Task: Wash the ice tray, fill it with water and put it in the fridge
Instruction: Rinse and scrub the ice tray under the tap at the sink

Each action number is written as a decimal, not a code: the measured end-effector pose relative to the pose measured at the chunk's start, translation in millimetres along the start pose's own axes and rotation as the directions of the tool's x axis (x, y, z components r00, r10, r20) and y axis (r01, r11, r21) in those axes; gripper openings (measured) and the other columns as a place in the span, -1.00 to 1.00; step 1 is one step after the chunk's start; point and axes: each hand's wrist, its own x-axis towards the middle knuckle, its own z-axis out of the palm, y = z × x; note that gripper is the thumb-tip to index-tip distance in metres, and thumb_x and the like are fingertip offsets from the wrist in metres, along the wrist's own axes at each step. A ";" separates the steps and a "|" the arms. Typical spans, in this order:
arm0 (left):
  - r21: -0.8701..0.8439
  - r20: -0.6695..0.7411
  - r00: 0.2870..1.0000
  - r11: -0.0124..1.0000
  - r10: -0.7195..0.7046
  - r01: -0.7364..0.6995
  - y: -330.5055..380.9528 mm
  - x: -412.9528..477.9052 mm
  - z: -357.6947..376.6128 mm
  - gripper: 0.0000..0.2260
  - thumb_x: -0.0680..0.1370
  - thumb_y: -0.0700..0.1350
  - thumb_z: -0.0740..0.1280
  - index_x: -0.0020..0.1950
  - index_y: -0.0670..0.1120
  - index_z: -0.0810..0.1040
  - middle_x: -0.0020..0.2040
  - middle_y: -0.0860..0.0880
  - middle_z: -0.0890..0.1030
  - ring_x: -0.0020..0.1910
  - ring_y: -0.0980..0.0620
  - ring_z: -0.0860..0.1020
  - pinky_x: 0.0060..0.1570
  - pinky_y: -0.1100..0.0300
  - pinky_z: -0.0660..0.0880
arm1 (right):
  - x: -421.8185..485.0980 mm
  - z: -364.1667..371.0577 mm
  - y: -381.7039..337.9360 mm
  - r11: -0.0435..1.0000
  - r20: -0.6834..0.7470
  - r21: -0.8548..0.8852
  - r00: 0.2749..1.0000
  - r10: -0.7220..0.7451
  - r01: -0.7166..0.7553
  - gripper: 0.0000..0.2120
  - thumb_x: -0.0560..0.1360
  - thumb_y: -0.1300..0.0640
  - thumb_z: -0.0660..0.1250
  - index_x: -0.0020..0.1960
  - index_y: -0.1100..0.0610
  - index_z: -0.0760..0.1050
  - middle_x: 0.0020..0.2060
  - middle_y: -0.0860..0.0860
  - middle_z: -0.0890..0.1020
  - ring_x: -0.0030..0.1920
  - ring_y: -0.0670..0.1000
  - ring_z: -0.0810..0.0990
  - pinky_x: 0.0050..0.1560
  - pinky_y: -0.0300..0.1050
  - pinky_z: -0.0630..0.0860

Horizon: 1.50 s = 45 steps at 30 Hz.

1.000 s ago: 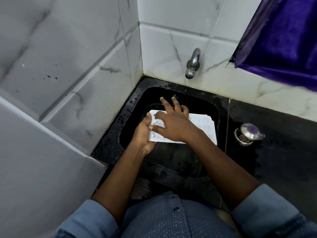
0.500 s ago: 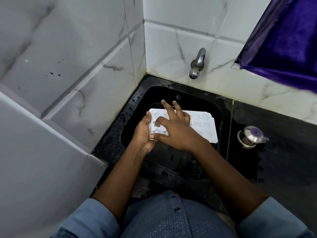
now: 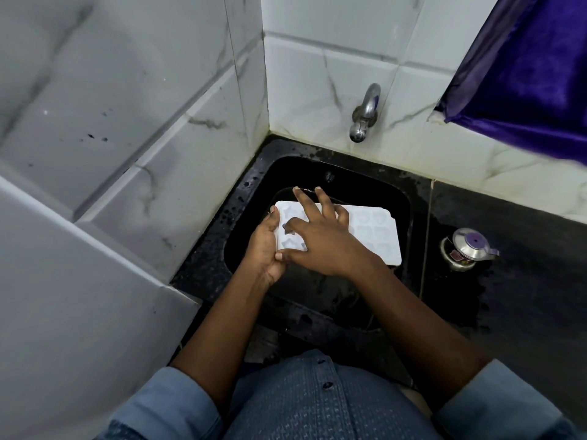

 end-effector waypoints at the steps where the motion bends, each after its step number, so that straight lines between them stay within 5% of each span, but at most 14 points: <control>1: 0.000 0.005 1.000 1.000 -0.001 0.001 -0.1 0.2 -0.3 -0.44 0.75 0.21 0.13 0.52 -0.20 0.50 0.34 -0.31 0.65 0.32 -0.26 0.64 0.07 -0.05 0.71 | 0.0 0.0 -0.2 1.000 0.002 0.002 1.000 0.002 -0.002 -0.44 0.48 -0.48 0.24 0.33 -0.19 0.53 0.71 -0.04 -0.13 0.67 0.19 -0.28 0.52 0.36 -0.09; 9: 0.032 0.007 1.000 0.999 -0.010 0.010 -1.3 1.2 0.4 -0.46 0.75 0.21 0.16 0.49 -0.18 0.53 0.31 -0.29 0.67 0.15 -0.20 0.72 0.01 -0.01 0.72 | -0.1 0.9 2.1 1.000 0.019 -0.010 1.000 -0.001 0.001 -0.45 0.48 -0.47 0.25 0.32 -0.16 0.50 0.71 -0.04 -0.12 0.67 0.17 -0.28 0.54 0.35 -0.09; 12: 0.024 0.009 1.000 1.000 0.009 -0.009 -0.8 2.3 2.8 -0.44 0.76 0.18 0.13 0.51 -0.23 0.51 0.33 -0.30 0.65 0.14 -0.20 0.70 0.01 -0.01 0.71 | -3.6 -0.3 4.9 0.999 -0.073 0.040 0.997 0.013 -0.010 -0.43 0.41 -0.52 0.22 0.20 -0.12 0.39 0.70 -0.04 -0.02 0.68 0.11 -0.21 0.53 0.30 -0.09; 16: 0.012 0.019 1.000 1.000 0.006 -0.006 0.7 7.4 -0.2 -0.41 0.75 0.21 0.12 0.50 -0.25 0.50 0.34 -0.31 0.63 0.15 -0.25 0.67 0.19 -0.18 0.59 | -9.5 -6.2 16.2 0.997 -0.123 0.004 0.990 0.076 -0.077 -0.49 0.38 -0.58 0.08 0.03 -0.19 0.33 0.70 -0.03 -0.04 0.67 0.12 -0.23 0.52 0.29 -0.17; 20: 0.006 0.030 1.000 1.000 0.000 0.000 1.8 9.9 -5.8 -0.40 0.75 0.24 0.10 0.40 -0.24 0.57 0.20 -0.28 0.72 0.06 -0.25 0.74 0.00 -0.17 0.70 | -13.6 -6.8 23.1 0.993 -0.078 -0.036 0.991 0.112 -0.115 -0.40 0.44 -0.57 0.04 0.18 -0.22 0.53 0.71 -0.05 -0.11 0.66 0.16 -0.27 0.52 0.31 -0.22; 26: 0.000 0.103 0.995 1.000 -0.018 0.018 3.1 8.8 -8.2 -0.40 0.71 0.27 0.13 0.34 -0.24 0.59 0.18 -0.31 0.72 0.05 -0.26 0.75 -0.11 -0.13 0.72 | -14.5 -3.1 21.4 0.994 -0.029 -0.003 0.994 0.107 -0.107 -0.38 0.45 -0.54 0.08 0.31 -0.22 0.52 0.71 -0.04 -0.12 0.66 0.17 -0.28 0.54 0.36 -0.19; 36: 0.029 0.078 0.997 0.999 -0.020 0.018 3.1 8.7 -8.4 -0.40 0.73 0.26 0.12 0.38 -0.23 0.57 0.18 -0.29 0.72 0.06 -0.25 0.75 -0.10 -0.12 0.71 | -14.4 -3.1 21.7 0.994 -0.039 0.042 0.994 0.098 -0.096 -0.39 0.45 -0.55 0.07 0.23 -0.20 0.54 0.71 -0.05 -0.09 0.66 0.14 -0.27 0.52 0.33 -0.16; 41: 0.038 0.026 1.000 0.999 -0.009 0.008 5.3 9.3 -8.3 -0.37 0.74 0.26 0.11 0.48 -0.23 0.52 0.32 -0.31 0.66 0.26 -0.31 0.67 0.19 -0.23 0.62 | -21.2 -10.6 27.5 0.987 -0.187 0.117 0.974 0.128 -0.107 -0.48 0.41 -0.54 0.11 0.12 -0.18 0.39 0.70 -0.04 -0.04 0.66 0.08 -0.27 0.49 0.19 -0.12; 45: 0.011 0.016 1.000 1.000 0.006 -0.007 7.5 8.1 -11.8 -0.39 0.73 0.26 0.11 0.44 -0.22 0.56 0.31 -0.30 0.67 0.23 -0.32 0.68 0.09 -0.20 0.66 | -28.0 -16.3 36.1 0.986 -0.117 0.020 0.979 0.169 -0.168 -0.47 0.45 -0.55 0.10 0.11 -0.18 0.48 0.71 -0.02 -0.09 0.66 0.14 -0.31 0.52 0.26 -0.16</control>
